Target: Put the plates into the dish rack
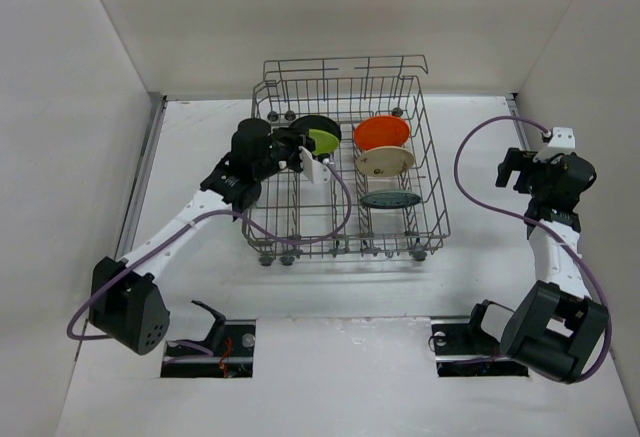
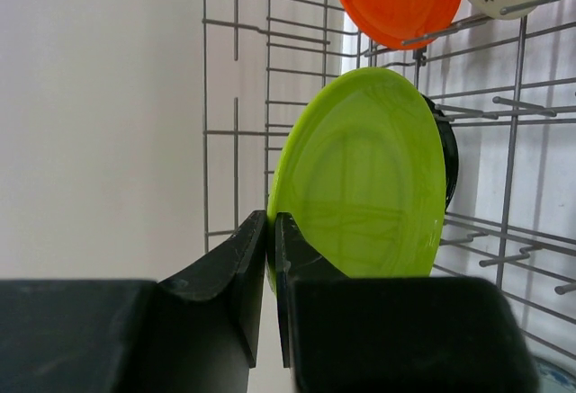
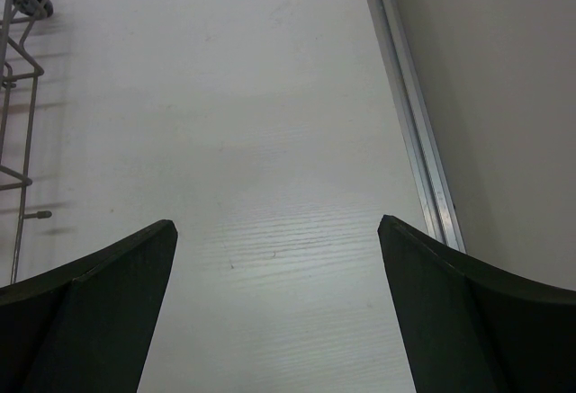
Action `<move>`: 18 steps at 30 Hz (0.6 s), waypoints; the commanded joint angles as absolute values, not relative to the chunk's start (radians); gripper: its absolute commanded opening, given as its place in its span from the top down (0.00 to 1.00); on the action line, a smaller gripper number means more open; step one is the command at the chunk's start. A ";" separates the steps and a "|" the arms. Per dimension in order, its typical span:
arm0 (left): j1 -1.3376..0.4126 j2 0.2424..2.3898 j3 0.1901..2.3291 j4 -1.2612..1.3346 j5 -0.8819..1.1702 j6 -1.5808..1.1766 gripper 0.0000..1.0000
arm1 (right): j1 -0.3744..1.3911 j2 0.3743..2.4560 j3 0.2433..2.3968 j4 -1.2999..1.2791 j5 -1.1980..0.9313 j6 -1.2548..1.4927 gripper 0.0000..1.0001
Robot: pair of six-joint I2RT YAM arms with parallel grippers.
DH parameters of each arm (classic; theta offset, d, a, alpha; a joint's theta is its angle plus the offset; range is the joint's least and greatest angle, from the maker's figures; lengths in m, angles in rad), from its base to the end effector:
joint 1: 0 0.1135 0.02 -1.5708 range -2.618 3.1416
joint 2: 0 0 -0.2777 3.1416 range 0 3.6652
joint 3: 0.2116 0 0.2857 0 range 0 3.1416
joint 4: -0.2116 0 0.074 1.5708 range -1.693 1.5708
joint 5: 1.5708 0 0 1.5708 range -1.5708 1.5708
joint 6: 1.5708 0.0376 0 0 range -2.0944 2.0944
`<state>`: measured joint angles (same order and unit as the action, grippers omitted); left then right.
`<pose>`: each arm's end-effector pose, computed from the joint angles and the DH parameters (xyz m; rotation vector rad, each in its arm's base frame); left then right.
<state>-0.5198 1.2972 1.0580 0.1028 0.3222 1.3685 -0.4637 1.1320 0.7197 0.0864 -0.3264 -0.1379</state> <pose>0.2885 -0.1788 0.3581 1.5148 0.7999 0.3578 0.2610 -0.1171 0.2728 0.0851 1.8783 -0.1033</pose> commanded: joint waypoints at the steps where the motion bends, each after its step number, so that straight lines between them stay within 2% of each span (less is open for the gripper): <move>1: -0.505 1.308 1.072 0.173 0.434 1.411 0.94 | -0.472 1.117 0.724 0.147 -0.339 -0.126 0.00; 18: -0.498 1.397 1.026 0.222 0.462 1.376 0.94 | -0.473 1.115 0.721 0.152 -0.328 -0.121 0.00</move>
